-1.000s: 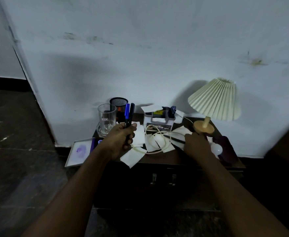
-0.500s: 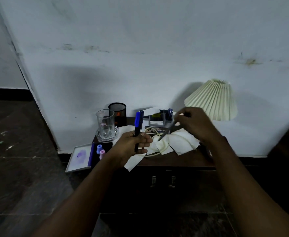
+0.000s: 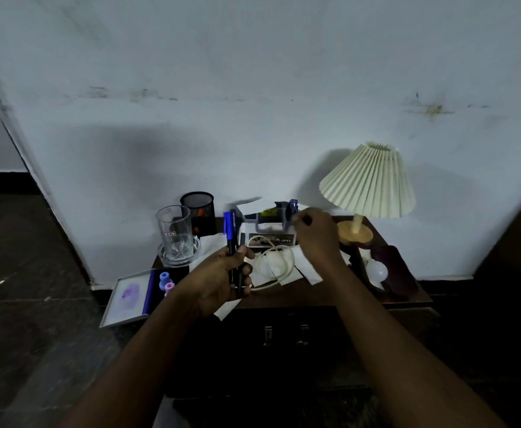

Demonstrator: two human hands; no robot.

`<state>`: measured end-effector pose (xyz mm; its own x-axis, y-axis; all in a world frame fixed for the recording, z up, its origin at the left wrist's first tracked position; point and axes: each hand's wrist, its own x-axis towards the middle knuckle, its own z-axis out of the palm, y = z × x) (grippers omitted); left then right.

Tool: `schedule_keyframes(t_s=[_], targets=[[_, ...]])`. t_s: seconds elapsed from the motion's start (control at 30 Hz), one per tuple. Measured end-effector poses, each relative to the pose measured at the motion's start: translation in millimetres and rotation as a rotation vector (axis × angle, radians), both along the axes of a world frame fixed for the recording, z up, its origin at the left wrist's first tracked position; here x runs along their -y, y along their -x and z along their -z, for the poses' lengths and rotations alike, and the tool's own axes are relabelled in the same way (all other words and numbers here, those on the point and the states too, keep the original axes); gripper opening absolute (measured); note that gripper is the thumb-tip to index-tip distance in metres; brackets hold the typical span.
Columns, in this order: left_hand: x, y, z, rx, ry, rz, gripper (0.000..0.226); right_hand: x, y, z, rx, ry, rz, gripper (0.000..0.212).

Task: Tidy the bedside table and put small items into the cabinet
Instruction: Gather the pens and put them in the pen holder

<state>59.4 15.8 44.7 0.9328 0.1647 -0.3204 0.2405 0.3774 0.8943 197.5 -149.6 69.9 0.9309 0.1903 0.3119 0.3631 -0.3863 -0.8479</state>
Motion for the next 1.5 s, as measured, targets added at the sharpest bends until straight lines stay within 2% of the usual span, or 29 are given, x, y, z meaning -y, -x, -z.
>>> schedule_keyframes(t_s=[0.07,0.17,0.23,0.33,0.5,0.6,0.67,0.73,0.87,0.97,1.1,1.17,1.27,1.4,1.47,1.5], targets=[[-4,2,-1,0.022,0.002,-0.027,0.026,3,-19,3,0.133,0.026,0.101,0.021],[-7,6,-1,0.03,-0.009,-0.017,0.027,-7,-42,10,0.141,0.081,-0.043,0.052],[-10,8,-1,0.028,-0.016,-0.011,0.027,-18,-52,16,0.138,0.135,-0.128,0.058],[-15,9,1,0.028,0.009,0.002,0.026,-27,-62,24,0.238,0.165,-0.095,0.046],[-24,5,9,-0.001,0.024,-0.02,0.025,-14,-68,0,0.337,-0.061,0.025,0.034],[-27,2,10,-0.013,0.013,-0.063,0.025,11,-67,-25,0.325,-0.203,0.022,0.029],[-27,0,10,-0.009,-0.015,-0.11,0.026,28,-59,-30,0.298,-0.209,-0.006,0.026],[-25,-2,9,0.011,-0.042,-0.173,0.026,41,-49,-22,0.254,-0.136,-0.017,0.024],[-20,-3,0,0.067,-0.038,-0.261,0.026,61,-34,11,0.025,-0.074,-0.004,0.02],[-15,1,-8,0.1,-0.014,-0.287,0.026,78,-24,36,-0.044,-0.017,0.033,0.019],[-13,9,-18,0.119,-0.034,-0.318,0.03,95,-25,48,-0.115,0.232,0.008,0.026],[-17,14,-20,0.13,-0.067,-0.311,0.028,98,-23,47,-0.049,0.446,-0.033,0.026],[-28,23,-24,0.142,-0.095,-0.339,0.024,94,-15,47,0.159,0.699,-0.044,0.015],[-45,35,-28,0.157,-0.115,-0.427,0.024,69,-2,31,0.485,0.748,0.03,0.009],[-54,41,-30,0.19,-0.11,-0.467,0.024,39,9,23,0.529,0.739,-0.037,0.009],[-58,44,-31,0.206,-0.107,-0.486,0.024,23,16,23,0.499,0.721,-0.115,0.017]])
